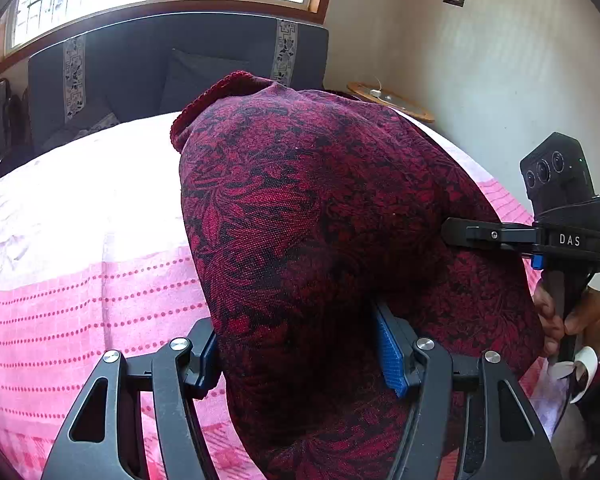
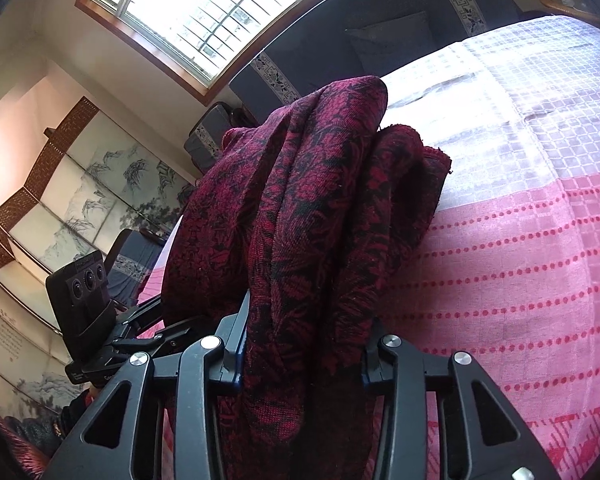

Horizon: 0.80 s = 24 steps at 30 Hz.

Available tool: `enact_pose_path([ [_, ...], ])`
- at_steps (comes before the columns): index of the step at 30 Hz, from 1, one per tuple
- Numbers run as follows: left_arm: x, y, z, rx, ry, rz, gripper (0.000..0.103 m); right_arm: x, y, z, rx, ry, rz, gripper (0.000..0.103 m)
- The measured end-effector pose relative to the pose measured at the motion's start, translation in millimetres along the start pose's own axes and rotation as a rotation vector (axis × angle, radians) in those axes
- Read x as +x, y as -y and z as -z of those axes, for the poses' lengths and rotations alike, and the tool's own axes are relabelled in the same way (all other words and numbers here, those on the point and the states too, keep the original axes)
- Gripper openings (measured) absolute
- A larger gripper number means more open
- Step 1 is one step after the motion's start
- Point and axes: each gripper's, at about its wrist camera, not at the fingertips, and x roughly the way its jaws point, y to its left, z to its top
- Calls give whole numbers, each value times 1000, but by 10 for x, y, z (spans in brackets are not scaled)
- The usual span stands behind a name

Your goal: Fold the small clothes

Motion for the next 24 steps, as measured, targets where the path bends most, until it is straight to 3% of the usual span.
enact_pose_path([
  [24, -1261, -180, 683, -35, 95, -175, 61, -40, -992, 670, -63, 25, -149, 35],
])
